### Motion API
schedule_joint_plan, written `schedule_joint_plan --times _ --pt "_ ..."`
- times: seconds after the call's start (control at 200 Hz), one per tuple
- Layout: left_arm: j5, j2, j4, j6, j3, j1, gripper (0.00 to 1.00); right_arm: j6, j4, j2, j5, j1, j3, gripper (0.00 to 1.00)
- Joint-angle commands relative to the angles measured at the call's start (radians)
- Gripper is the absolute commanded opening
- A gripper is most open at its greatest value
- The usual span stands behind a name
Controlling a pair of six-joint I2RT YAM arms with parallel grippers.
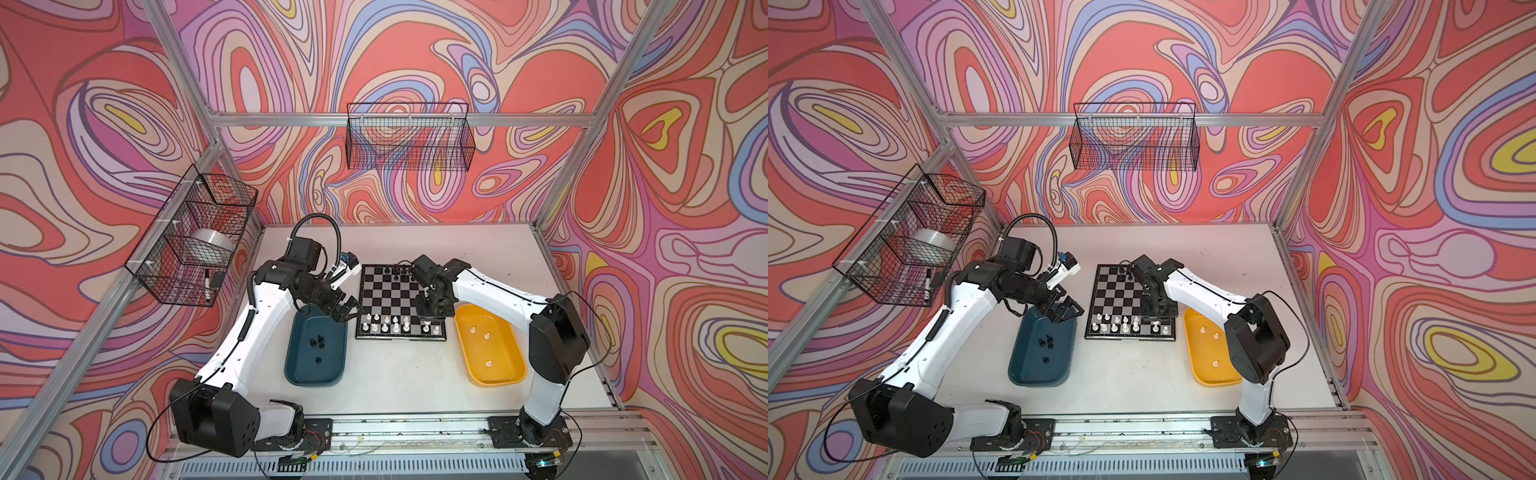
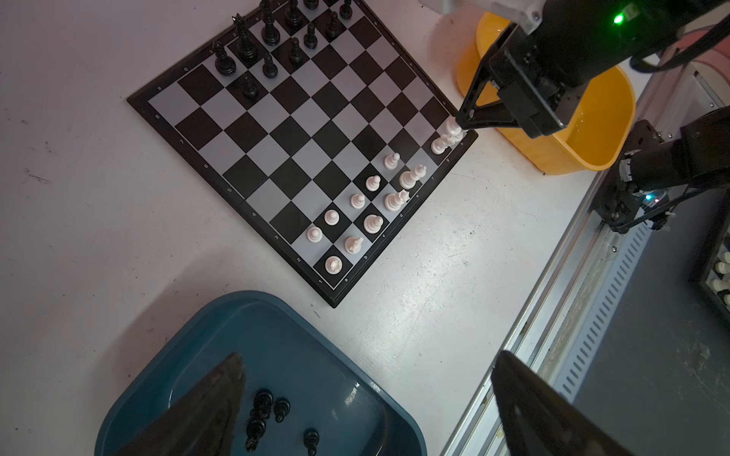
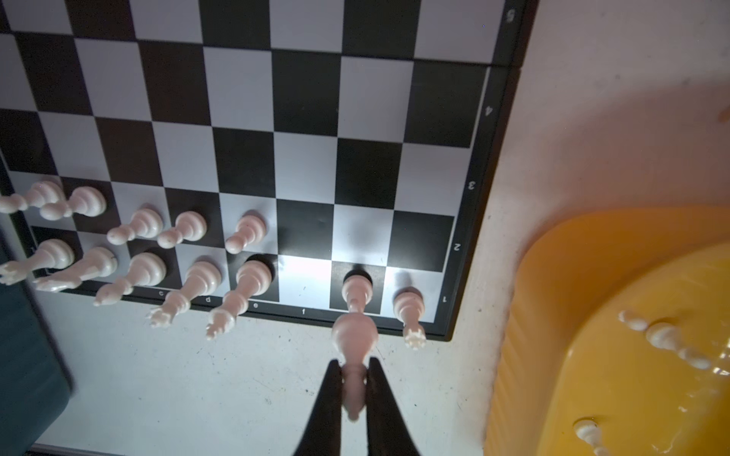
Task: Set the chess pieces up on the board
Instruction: 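Carry the held white pawn from the yellow tray over the board's nearest row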
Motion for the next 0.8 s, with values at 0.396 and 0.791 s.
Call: schedule_joint_plan --times 0.396,0.791 --pt "0.051 -0.009 -0.017 0.002 0.039 0.007 0.97 -0.011 0.016 0.065 -0.009 0.039 0.071 0.11" --pt "0.045 -0.028 -0.019 0.016 0.029 0.008 0.97 -0.014 0.026 0.095 -0.016 0.050 0.076 0.11"
